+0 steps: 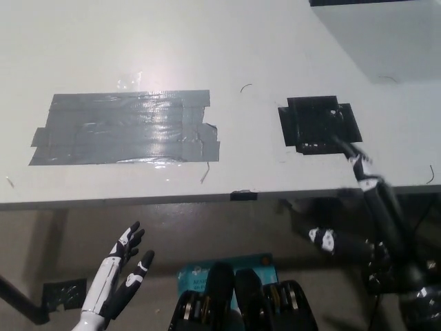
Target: A tripod is kept on the middle of the desk infront of the robot and the robot grabs one of its legs to pick it up and hands it to a person
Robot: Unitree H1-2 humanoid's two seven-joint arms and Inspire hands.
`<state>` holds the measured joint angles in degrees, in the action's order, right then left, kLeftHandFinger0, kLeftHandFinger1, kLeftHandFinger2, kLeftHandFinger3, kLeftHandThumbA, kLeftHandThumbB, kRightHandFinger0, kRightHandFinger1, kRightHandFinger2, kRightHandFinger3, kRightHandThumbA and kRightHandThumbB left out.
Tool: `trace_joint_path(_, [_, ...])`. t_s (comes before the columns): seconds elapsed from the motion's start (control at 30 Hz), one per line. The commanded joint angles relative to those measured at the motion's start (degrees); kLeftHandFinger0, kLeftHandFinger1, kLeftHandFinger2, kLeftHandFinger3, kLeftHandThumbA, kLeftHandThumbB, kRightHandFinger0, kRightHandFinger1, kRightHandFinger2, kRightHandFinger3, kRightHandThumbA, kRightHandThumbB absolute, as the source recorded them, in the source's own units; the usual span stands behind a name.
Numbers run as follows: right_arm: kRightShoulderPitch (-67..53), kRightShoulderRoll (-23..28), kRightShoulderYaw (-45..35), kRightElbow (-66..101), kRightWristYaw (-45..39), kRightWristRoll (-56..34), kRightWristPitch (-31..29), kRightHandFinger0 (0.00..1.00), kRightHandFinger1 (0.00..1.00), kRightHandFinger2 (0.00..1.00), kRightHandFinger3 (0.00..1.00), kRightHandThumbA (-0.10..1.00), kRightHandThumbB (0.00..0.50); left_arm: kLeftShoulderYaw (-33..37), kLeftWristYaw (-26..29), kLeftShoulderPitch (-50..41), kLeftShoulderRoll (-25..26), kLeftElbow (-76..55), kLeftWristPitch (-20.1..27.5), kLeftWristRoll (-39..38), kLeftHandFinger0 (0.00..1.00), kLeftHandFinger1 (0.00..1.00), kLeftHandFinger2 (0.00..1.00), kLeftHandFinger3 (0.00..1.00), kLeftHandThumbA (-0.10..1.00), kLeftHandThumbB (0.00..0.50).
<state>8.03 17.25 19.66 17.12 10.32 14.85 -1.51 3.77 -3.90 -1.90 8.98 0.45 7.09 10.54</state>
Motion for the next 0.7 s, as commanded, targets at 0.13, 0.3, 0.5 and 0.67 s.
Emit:
trace_joint_path(0.13, [-2.3, -12.1, -8.2, -12.8, -4.1, -20.5, -5.5, 1.00, 1.00, 1.00, 1.00, 0.91, 0.117, -0.7, 1.0, 1.0, 0.9, -1.0, 2.3, 0.7, 1.00, 1.00, 1.00, 1.00, 0.83, 0.026])
trace_joint_path(0.3, [-2.4, -12.1, -9.1, -14.6, -7.0, -19.7, -3.6, 1.00, 1.00, 1.00, 1.00, 0.92, 0.119, -0.7, 1.2, 0.9, 0.8, -0.8, 2.4, 1.3, 1.00, 1.00, 1.00, 1.00, 0.83, 0.021])
trace_joint_path(0.5, [-1.7, -11.3, -9.1, -16.2, -9.9, -17.9, -1.5, 1.00, 1.00, 1.00, 1.00, 0.98, 0.156, -0.9, 1.1, 0.9, 0.6, -1.0, 1.7, 1.3, 1.00, 1.00, 1.00, 1.00, 0.83, 0.029])
trace_joint_path(0.67, [-3.4, -11.2, -9.1, -15.8, -11.5, -17.6, -1.0, 1.00, 1.00, 1.00, 1.00, 0.95, 0.161, -0.9, 1.1, -0.9, 0.2, -1.7, 2.0, 0.9, 1.00, 1.00, 1.00, 1.00, 0.82, 0.028])
